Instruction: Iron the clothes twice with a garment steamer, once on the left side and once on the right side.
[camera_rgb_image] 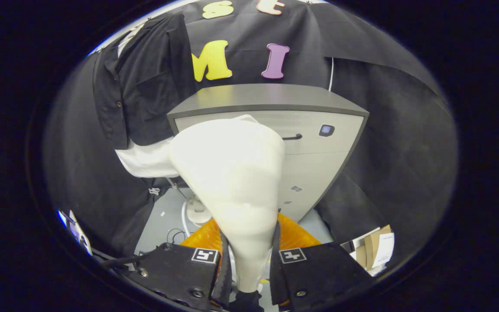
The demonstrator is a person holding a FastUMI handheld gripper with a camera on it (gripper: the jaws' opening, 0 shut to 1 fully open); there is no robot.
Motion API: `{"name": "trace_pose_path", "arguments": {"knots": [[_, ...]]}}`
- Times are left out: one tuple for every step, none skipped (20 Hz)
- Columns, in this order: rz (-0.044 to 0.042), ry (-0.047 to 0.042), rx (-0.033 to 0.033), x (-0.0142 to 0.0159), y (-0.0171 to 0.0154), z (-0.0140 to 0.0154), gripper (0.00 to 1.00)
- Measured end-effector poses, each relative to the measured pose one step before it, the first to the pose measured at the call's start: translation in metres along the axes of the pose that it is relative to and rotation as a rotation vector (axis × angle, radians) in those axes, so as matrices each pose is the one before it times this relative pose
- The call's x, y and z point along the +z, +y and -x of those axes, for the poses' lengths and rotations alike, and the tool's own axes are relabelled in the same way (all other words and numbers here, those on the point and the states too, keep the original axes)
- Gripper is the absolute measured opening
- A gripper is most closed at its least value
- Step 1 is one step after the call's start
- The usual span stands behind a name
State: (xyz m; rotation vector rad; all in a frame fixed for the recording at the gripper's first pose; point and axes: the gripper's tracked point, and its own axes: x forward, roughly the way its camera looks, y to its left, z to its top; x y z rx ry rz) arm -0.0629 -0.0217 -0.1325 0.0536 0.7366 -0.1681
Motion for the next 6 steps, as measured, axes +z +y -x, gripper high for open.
{"name": "trace_pose_path", "arguments": {"knots": [[0.00113, -0.00003, 0.00311, -0.00098, -0.00065, 0.00067, 0.38], [0.00006, -0.00059, 0.00230, 0.00076, -0.00068, 0.00011, 0.38], [0.00309, -0.00137, 0.00249, 0.00060, -0.00022, 0.00002, 0.38], [0.00425, -0.00168, 0.00379, 0.00115, -0.00046, -0.00099, 0.38], [0.00196, 0.00237, 0.00327, -0.00035, 0.00053, -0.00079, 0.38], [0.00034, 0.00315, 0.00605, 0.00059, 0.00154, -0.00089, 0.38]]}}
